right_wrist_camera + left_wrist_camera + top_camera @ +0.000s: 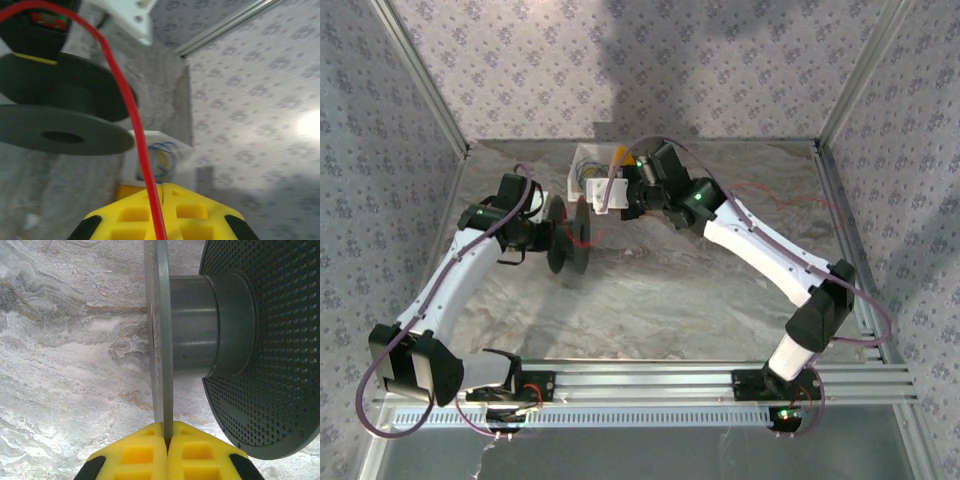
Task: Wrap the cables
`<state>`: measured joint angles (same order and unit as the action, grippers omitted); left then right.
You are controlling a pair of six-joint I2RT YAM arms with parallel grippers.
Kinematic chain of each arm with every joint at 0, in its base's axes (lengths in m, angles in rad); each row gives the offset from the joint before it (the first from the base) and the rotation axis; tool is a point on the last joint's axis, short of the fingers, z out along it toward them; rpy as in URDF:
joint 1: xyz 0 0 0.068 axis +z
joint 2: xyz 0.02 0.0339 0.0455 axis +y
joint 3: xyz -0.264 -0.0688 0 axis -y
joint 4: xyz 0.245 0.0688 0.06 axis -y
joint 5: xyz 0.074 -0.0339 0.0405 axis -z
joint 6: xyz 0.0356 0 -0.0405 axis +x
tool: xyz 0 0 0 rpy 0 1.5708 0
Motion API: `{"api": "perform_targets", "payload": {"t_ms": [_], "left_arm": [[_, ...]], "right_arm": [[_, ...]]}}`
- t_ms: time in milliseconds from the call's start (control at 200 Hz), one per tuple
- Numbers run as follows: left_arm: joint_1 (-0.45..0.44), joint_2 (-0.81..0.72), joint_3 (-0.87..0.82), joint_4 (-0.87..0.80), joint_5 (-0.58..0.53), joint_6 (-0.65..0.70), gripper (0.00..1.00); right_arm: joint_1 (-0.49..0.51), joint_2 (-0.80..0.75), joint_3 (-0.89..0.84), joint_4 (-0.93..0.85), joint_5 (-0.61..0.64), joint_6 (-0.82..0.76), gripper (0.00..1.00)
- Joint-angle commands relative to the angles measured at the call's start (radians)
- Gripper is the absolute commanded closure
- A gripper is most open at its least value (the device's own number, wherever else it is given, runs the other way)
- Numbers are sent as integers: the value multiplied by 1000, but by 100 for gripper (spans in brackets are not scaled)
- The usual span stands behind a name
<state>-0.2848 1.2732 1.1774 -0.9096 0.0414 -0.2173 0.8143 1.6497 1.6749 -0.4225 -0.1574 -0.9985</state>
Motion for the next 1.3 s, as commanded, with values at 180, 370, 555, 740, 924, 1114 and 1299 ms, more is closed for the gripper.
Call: {"api": "perform_targets", "payload": {"t_ms": [180, 370, 555, 740, 924, 1114, 1299], "left_arm": [[-10, 51, 17, -6, 38, 12, 100], [-10, 58, 32, -16, 39, 15, 100], [-10, 51, 34, -33, 37, 18, 100], [-9, 40, 27, -49, 29, 18, 100], [-10, 38, 25, -60, 25, 19, 100], [-10, 43, 27, -60, 22, 19, 100], [-10, 46, 29, -57, 17, 12, 100]], "right_arm": [[-30, 53, -72, 207, -214, 266, 100], [-44, 158, -27, 238, -215, 352, 100], [-67, 276, 65, 210, -207, 412, 100], [-92, 344, 98, 249, -210, 470, 100], [-105, 403, 152, 217, -154, 489, 100], [-108, 425, 180, 175, -95, 482, 100], [-101, 458, 241, 101, -51, 488, 100]]}}
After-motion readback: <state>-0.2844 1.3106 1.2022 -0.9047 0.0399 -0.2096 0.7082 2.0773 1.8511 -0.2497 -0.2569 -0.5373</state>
